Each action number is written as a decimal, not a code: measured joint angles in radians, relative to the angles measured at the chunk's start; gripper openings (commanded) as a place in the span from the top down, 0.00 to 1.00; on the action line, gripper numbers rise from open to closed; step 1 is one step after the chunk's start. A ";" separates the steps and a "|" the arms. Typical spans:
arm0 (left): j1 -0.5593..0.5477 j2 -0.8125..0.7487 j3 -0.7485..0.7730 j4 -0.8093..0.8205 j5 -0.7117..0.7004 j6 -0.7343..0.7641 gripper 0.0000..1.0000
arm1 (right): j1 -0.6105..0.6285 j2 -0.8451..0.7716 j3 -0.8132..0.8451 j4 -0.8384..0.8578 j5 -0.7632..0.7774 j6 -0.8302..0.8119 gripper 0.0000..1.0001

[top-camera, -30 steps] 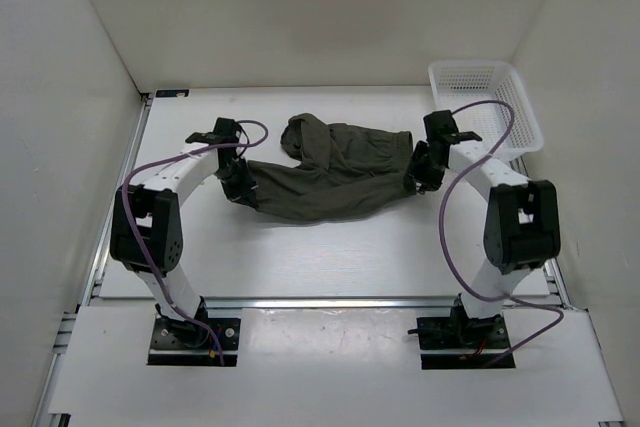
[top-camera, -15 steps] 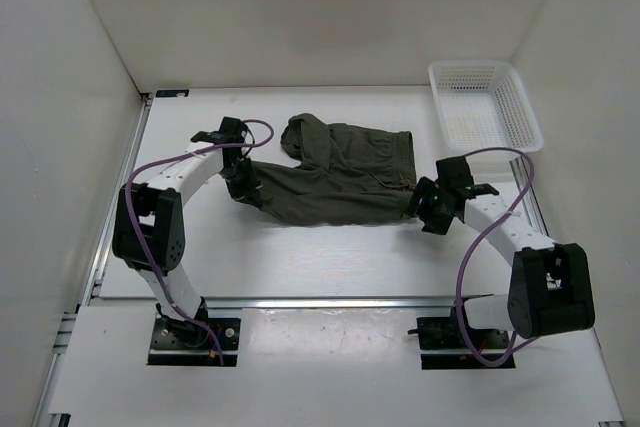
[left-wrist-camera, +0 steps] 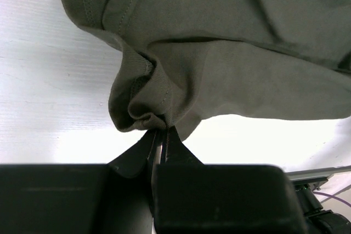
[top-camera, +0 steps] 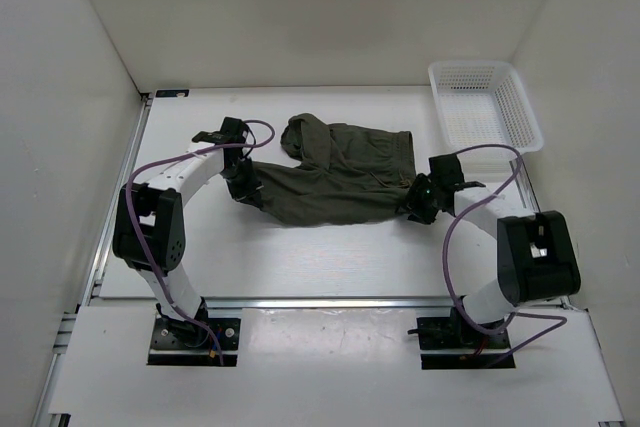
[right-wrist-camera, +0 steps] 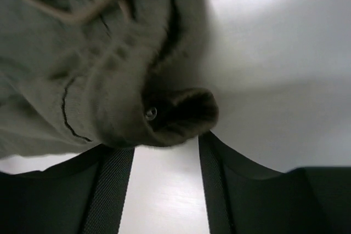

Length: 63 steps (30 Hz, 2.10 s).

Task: Fold and stack the shorts
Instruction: Flatten the shorts out

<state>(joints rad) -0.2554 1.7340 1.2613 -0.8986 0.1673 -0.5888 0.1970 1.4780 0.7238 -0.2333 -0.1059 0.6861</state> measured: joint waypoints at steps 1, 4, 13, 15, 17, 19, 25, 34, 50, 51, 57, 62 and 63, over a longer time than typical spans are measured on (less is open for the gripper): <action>0.000 0.000 0.000 0.000 0.000 0.000 0.90 | 0.000 0.018 0.015 0.012 0.004 0.000 0.74; 0.000 0.000 0.001 -0.008 -0.001 -0.002 0.90 | 0.002 0.056 0.062 0.032 0.022 0.005 1.00; -0.002 -0.005 0.018 -0.034 -0.020 -0.002 0.90 | 0.002 -0.076 0.174 -0.137 0.085 -0.021 1.00; -0.002 -0.016 0.018 -0.044 -0.023 -0.002 0.90 | 0.002 -0.127 0.222 -0.229 0.088 -0.031 1.00; -0.005 -0.046 0.010 -0.045 -0.025 -0.002 0.90 | 0.002 -0.174 0.266 -0.332 0.090 -0.040 1.00; -0.015 -0.081 -0.005 -0.048 -0.026 -0.002 0.90 | 0.002 -0.216 0.277 -0.426 0.091 -0.040 1.00; -0.064 -0.102 -0.029 -0.061 -0.032 0.002 0.90 | 0.002 -0.213 0.240 -0.593 0.060 -0.037 1.00; -0.121 0.031 0.027 -0.061 -0.069 0.009 0.90 | 0.006 0.260 0.426 -0.484 0.119 -0.050 1.00; -0.139 0.043 0.047 -0.062 -0.079 0.013 0.90 | 0.009 -0.023 0.381 -0.446 0.229 -0.052 0.42; -0.140 0.043 0.047 -0.062 -0.079 0.013 0.90 | 0.009 -0.069 0.371 -0.445 0.236 -0.045 0.42; -0.140 0.043 0.047 -0.062 -0.079 0.013 0.90 | 0.009 -0.195 0.172 -0.406 0.208 0.011 0.36; -0.140 0.043 0.047 -0.062 -0.081 0.013 0.90 | 0.009 -0.195 -0.005 -0.380 0.162 0.050 0.36; -0.140 0.043 0.047 -0.062 -0.082 0.013 0.90 | 0.009 -0.194 -0.020 -0.369 0.160 0.055 0.36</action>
<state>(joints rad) -0.3950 1.7767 1.3083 -0.9607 0.0856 -0.5762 0.2062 1.2839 0.7040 -0.6022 0.0544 0.7410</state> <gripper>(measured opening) 0.126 0.644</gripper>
